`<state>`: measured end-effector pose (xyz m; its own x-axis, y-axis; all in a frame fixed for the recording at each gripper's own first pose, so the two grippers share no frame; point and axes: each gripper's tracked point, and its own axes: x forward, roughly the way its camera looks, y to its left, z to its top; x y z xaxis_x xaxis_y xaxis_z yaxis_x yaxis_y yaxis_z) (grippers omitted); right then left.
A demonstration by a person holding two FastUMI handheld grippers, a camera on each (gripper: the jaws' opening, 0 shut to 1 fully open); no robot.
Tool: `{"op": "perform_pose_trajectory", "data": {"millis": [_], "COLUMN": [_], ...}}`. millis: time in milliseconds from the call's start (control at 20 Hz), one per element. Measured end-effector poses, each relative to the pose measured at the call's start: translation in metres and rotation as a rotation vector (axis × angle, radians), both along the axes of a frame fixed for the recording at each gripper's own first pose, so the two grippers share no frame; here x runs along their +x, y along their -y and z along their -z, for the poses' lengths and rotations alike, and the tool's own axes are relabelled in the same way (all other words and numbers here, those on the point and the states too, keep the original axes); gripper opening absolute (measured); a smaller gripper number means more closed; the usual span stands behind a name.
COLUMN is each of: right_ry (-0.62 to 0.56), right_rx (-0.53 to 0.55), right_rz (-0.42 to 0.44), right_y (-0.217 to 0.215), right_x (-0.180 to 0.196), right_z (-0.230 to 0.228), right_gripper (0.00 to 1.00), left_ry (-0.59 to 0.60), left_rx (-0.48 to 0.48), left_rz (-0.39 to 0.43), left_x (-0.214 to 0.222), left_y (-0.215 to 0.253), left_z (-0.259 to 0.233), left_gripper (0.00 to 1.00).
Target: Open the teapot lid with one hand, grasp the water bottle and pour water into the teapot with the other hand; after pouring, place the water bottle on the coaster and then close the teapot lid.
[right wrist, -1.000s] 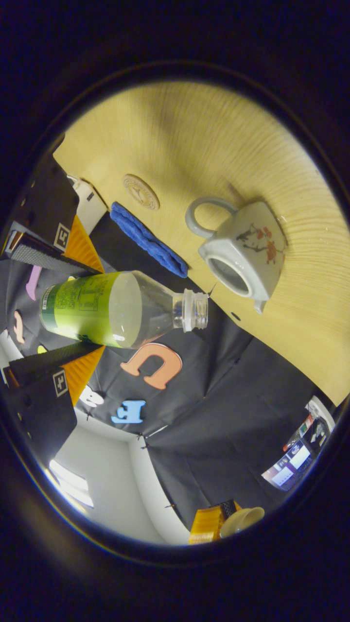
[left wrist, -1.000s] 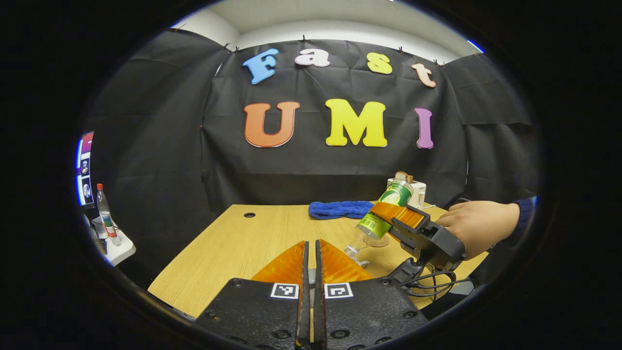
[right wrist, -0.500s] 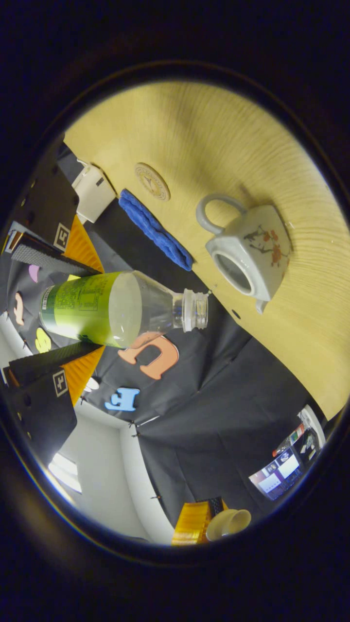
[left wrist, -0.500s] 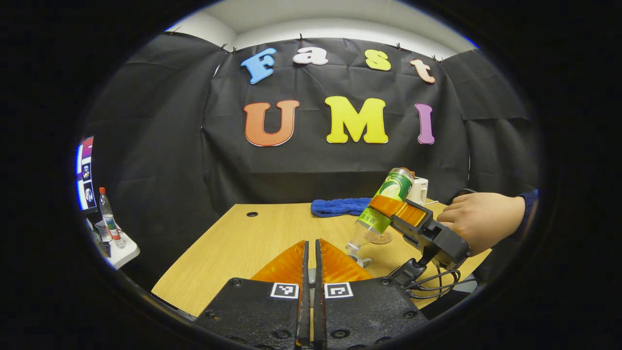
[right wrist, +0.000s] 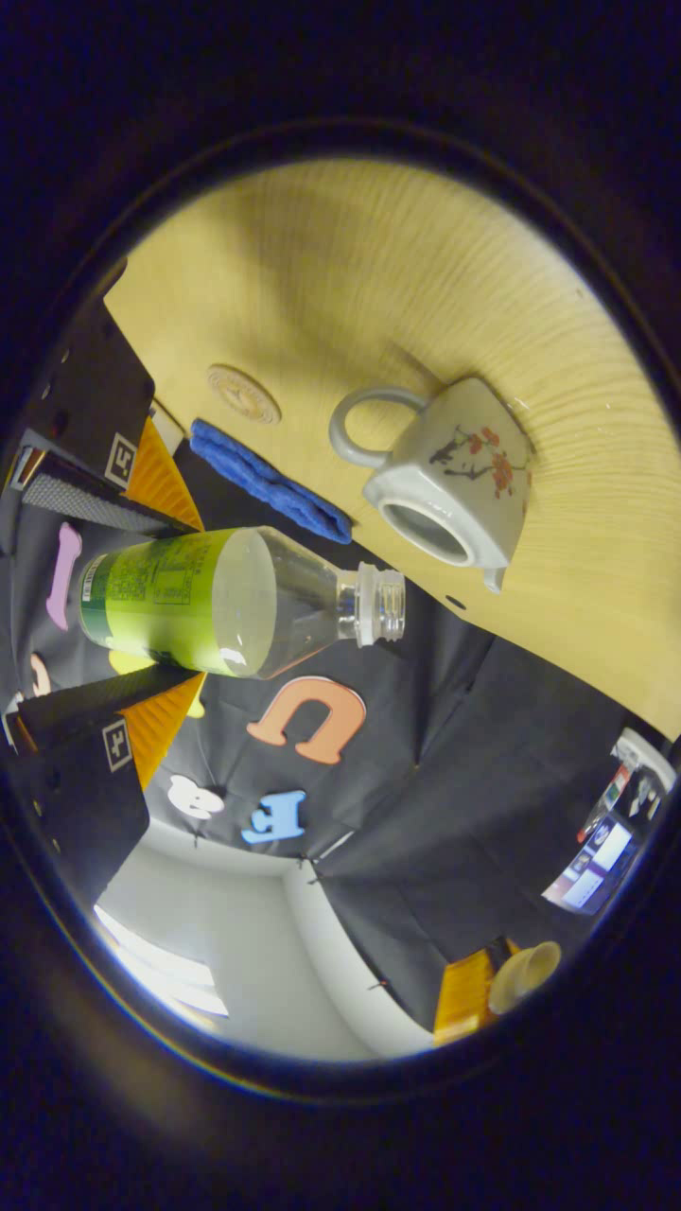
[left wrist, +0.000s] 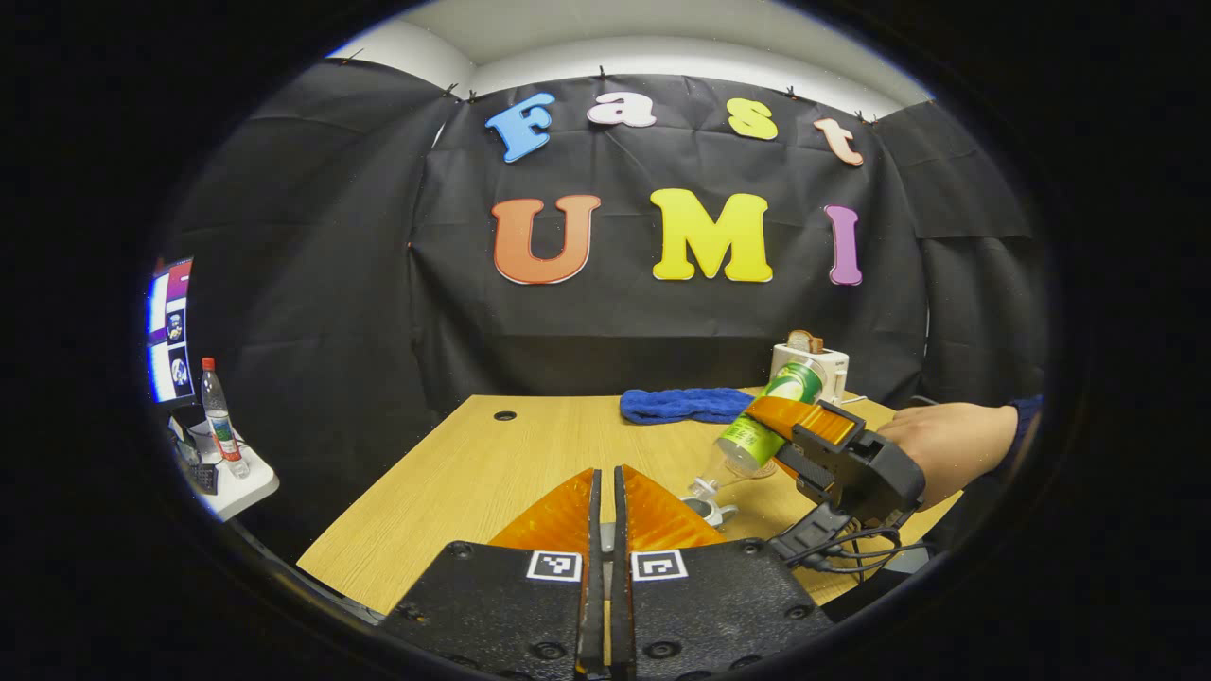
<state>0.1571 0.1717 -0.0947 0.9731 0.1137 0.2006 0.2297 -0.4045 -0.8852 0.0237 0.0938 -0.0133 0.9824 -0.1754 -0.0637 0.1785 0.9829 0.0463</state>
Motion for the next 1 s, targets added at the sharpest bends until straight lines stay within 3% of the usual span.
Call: {"op": "perform_pose_trajectory", "data": {"millis": [150, 350, 600, 850, 1000], "right_ry": [-0.065, -0.199, -0.285, -0.295, -0.352], "right_rx": [0.201, 0.555, 0.954, 1.437, 1.725], "right_rz": [0.013, -0.045, -0.054, -0.03, -0.002], "right_y": [0.012, 0.018, 0.033, 0.079, 0.095], "right_x": [0.001, -0.004, 0.014, 0.045, 0.064], "right_z": [0.019, 0.038, 0.026, -0.006, 0.0], "right_gripper": [0.73, 0.73, 0.75, 0.73, 0.75], "left_ry": [-0.008, -0.017, -0.01, 0.003, 0.024], "left_rx": [-0.009, -0.006, -0.014, -0.046, -0.043], "left_rz": [-0.015, -0.027, -0.02, -0.024, -0.017], "left_x": [0.002, 0.006, 0.006, -0.002, -0.007], "left_y": [-0.006, -0.008, -0.003, -0.002, 0.003], "left_z": [0.001, 0.006, 0.003, -0.007, -0.013], "left_gripper": [0.05, 0.05, 0.05, 0.05, 0.05]}}
